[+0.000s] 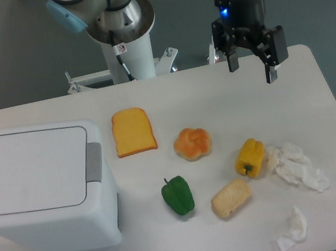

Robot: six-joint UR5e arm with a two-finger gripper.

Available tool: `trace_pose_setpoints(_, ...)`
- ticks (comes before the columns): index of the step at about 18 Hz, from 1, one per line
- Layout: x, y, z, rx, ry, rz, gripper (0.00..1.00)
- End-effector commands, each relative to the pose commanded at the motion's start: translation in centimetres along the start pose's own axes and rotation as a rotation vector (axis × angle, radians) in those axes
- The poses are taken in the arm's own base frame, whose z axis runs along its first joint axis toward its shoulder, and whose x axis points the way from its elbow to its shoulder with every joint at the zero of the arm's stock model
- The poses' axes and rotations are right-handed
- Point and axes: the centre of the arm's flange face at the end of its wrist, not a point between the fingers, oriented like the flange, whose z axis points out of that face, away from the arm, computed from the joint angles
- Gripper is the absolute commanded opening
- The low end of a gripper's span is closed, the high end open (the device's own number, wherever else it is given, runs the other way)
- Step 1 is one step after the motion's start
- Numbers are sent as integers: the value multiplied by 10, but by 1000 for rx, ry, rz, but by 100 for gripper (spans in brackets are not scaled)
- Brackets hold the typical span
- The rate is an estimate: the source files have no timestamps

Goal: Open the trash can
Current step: 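Move the open gripper slowly from its start pose toward the table center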

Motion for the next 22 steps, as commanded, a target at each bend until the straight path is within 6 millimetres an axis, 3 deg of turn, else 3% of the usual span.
trace_pose_setpoints(13, -1, -6, 5, 6, -4, 12, 100)
trace_pose_setpoints(22, -1, -12, 6, 10, -10, -83, 100)
